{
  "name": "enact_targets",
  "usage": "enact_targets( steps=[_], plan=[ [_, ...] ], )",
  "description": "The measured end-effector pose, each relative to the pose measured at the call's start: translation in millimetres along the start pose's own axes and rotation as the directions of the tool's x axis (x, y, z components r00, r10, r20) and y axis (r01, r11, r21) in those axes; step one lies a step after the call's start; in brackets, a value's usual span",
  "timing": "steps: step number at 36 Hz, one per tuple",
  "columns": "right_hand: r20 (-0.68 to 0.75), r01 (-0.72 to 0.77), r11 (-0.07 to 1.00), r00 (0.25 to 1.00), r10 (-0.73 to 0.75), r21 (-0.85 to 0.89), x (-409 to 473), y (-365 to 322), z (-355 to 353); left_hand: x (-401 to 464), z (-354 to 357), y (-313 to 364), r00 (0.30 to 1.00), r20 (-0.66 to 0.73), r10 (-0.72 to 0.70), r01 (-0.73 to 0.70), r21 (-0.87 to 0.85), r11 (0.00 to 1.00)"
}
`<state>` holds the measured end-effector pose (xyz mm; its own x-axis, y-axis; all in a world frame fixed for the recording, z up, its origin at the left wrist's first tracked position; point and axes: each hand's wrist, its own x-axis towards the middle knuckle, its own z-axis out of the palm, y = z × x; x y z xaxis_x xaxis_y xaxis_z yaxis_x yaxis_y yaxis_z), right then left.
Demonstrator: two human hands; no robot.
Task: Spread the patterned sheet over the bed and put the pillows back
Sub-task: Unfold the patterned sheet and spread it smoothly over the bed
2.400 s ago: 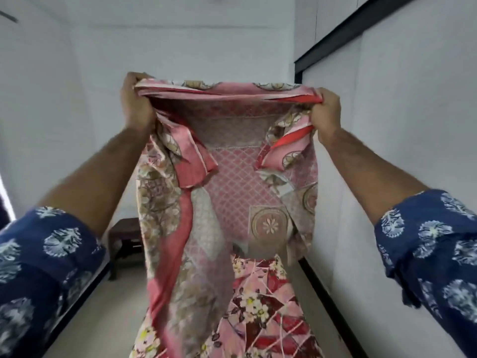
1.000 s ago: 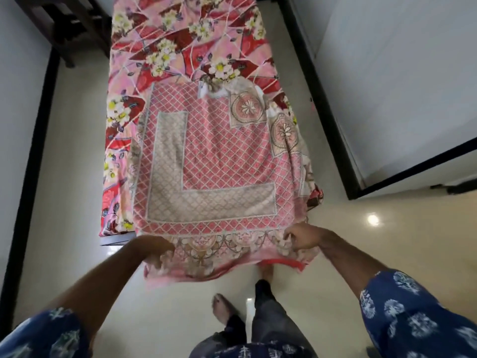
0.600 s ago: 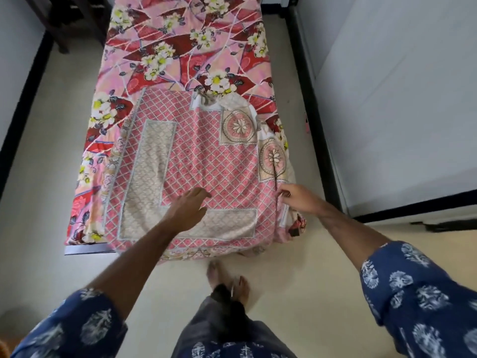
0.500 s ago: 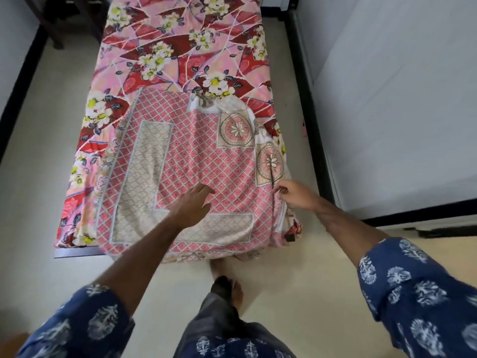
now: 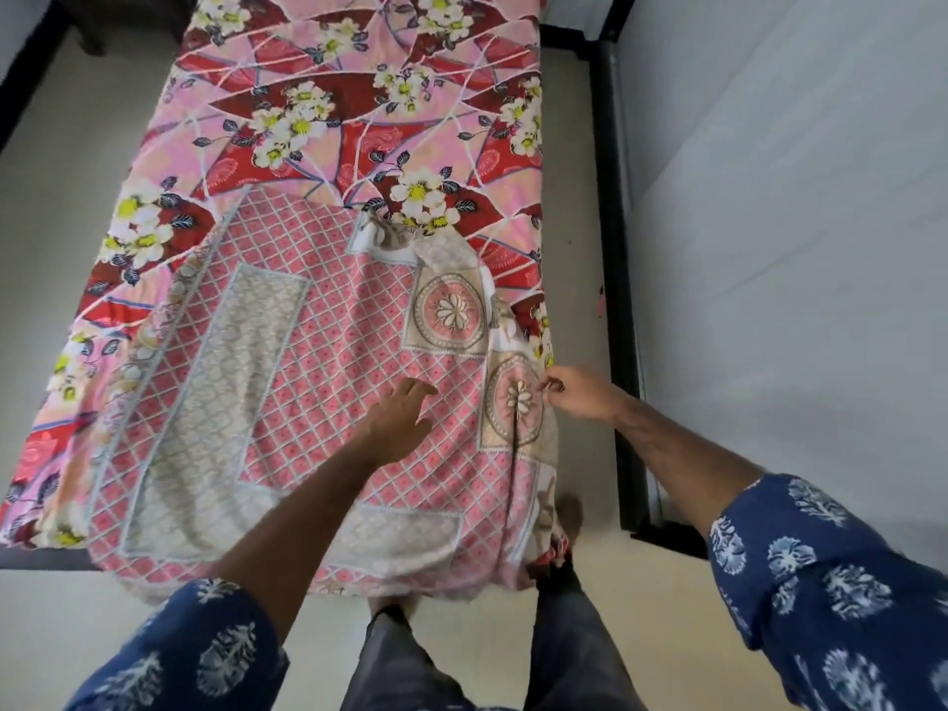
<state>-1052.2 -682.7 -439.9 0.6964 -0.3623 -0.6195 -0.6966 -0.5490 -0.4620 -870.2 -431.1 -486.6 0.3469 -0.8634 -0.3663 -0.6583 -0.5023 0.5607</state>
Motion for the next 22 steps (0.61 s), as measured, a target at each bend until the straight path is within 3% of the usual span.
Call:
enact_targets(
  steps=[5,12,17,21,22],
  plan=[
    [0.049,0.081,0.996,0.995,-0.082,0.028,94,35,-27,61,33,10,0.981,0.046,-0.19,0.192,-0.046,0.98],
    [-0.032,0.083,0.952,0.997,-0.077,0.294,227,64,-42,147,82,12,0.906,0.041,-0.421,0.423,-0.055,0.905],
    [-0.09,0.073,0.83,0.996,-0.028,0.552,294,53,-33,176,108,7,0.869,-0.034,-0.494,0.492,-0.062,0.868],
    [0.09,0.135,0.837,0.973,-0.214,0.53,291,35,-18,179,120,8,0.839,-0.053,-0.542,0.54,-0.046,0.841],
    [0.079,0.188,0.854,0.963,-0.256,0.484,286,34,-13,179,119,7,0.838,-0.059,-0.542,0.541,-0.038,0.84]
  ],
)
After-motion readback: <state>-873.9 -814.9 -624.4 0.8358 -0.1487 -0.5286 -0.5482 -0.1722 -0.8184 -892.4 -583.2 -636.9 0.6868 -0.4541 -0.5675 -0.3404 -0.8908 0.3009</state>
